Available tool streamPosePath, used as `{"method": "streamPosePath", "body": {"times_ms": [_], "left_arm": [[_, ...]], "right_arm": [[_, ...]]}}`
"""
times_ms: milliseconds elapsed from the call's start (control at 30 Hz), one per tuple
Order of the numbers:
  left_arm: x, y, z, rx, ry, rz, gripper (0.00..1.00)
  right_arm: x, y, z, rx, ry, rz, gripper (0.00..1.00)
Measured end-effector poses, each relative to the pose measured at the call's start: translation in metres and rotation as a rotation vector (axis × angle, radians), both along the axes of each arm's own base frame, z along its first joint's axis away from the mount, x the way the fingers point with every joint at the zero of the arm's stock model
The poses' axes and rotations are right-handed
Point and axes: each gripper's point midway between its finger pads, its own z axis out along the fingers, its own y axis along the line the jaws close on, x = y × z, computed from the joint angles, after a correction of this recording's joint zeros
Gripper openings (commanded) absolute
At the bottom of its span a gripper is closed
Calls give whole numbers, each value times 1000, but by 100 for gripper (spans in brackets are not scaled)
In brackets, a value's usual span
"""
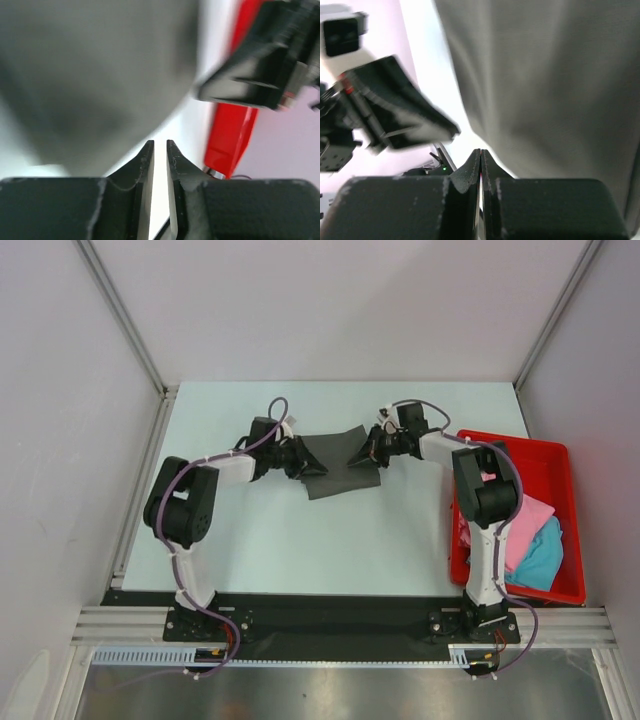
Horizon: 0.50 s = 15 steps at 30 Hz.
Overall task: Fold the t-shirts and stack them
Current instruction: Fold the tshirt
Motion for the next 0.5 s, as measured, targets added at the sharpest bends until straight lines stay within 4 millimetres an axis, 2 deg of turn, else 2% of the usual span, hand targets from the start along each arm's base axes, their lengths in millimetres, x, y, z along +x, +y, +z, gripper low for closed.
{"method": "streamPosePath", "body": {"times_ms": [100, 200, 367, 467, 500], "left_arm": [[2, 17, -39, 35, 82, 33, 20], [0, 27, -70, 55, 142, 40, 18], [1, 26, -68, 44, 118, 18, 22], [-1, 29, -61, 71, 103, 19, 31], [-3, 31, -58, 86, 99, 18, 37]], "right_arm": [[0, 2, -16, -4, 26, 0, 5], [7, -15, -38, -18, 63, -37, 6], [16, -53, -56, -50, 95, -99, 11], [17, -67, -59, -94, 92, -111, 21], [16, -70, -58, -113, 86, -106, 24]]}}
